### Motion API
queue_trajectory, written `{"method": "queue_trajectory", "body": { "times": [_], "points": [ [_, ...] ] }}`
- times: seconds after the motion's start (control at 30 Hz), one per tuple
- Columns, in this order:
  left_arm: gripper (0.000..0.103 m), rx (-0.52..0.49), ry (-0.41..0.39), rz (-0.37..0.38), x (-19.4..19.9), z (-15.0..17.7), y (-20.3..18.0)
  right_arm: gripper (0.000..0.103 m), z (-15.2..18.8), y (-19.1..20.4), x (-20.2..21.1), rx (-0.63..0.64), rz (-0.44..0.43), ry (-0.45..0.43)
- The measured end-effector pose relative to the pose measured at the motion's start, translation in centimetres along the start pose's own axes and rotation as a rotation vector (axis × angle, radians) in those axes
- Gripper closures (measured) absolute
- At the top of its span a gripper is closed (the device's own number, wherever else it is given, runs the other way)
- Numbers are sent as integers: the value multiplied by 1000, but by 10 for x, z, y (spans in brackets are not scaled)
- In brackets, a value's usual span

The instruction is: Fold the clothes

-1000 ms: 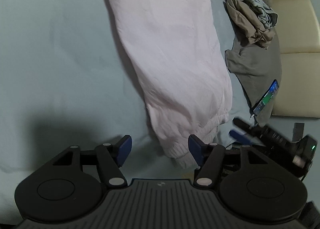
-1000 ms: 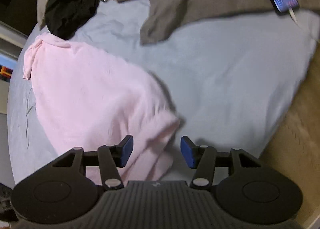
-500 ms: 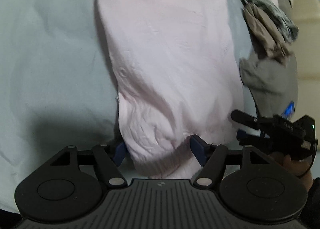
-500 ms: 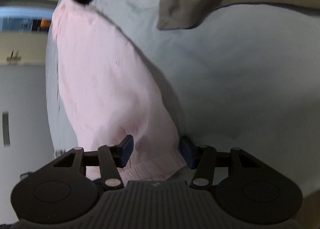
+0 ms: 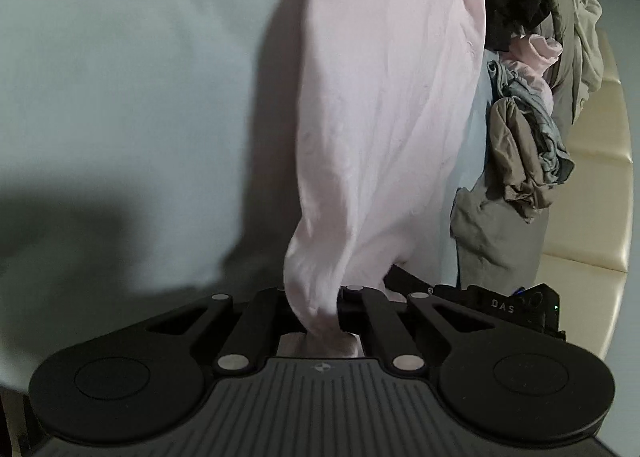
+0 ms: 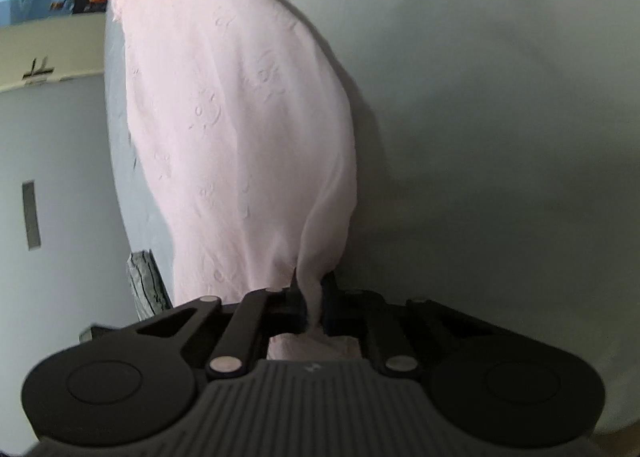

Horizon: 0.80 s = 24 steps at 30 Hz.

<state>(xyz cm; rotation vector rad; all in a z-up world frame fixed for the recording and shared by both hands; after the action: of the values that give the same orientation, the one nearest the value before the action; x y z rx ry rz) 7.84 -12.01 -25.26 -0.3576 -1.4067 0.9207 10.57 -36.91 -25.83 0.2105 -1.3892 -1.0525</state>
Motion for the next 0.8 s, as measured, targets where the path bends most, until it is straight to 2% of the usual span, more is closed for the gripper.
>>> {"method": "queue_trajectory", "body": {
  "times": [0.13,0.27,0.37,0.5,0.6,0.63,0.67,0.73,0.8],
  "points": [
    [102,6,38,-21,24,14,14,97,39,14,-2,-21,38,28],
    [102,-66,89,-75,57,29,33,97,90,42,-11,-20,71,74],
    [102,-65,112,-107,77,39,57,97,123,56,-28,-31,104,101],
    [102,-87,184,-190,81,60,91,97,163,44,-65,-59,196,170],
    [102,-70,198,-202,78,66,103,97,181,36,-76,-63,253,204],
    [98,-69,202,-211,75,64,104,97,180,37,-77,-50,261,200],
    [90,-72,219,-236,72,62,106,93,177,39,-77,-31,270,195],
    [77,-90,277,-327,65,55,110,91,172,40,-75,19,323,206],
    [71,-91,323,-421,70,47,119,85,159,41,-68,109,411,223]
  ]
}}
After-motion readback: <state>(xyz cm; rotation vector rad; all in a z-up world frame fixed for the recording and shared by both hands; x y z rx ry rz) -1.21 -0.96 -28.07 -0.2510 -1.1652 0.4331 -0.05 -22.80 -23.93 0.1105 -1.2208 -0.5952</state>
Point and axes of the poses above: each gripper's, at about its wrist camera, not at the fingertips, and x roughly against the way its jaws point, y to its left, z to its underside, the point moved 9 cm from there along -x, roughly the way its jaws point, and after that the axes turned 1 degree about x, right-handed, at the moved point
